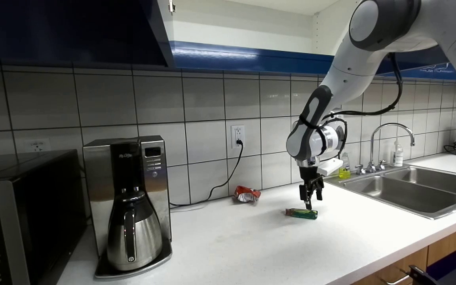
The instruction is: Put the green packet in the cabinet
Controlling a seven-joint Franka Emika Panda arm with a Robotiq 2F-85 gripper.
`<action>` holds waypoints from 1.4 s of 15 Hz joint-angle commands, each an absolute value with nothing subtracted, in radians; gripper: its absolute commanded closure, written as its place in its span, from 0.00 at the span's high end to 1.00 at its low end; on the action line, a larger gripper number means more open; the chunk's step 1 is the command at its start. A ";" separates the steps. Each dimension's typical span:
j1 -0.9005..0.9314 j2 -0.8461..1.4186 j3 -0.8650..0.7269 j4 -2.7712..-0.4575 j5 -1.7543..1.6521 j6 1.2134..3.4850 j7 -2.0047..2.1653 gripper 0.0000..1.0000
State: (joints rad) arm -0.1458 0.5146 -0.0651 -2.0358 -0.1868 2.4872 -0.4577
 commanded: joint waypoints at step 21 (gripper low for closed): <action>-0.176 0.623 -0.003 -1.955 -0.208 2.552 -0.694 1.00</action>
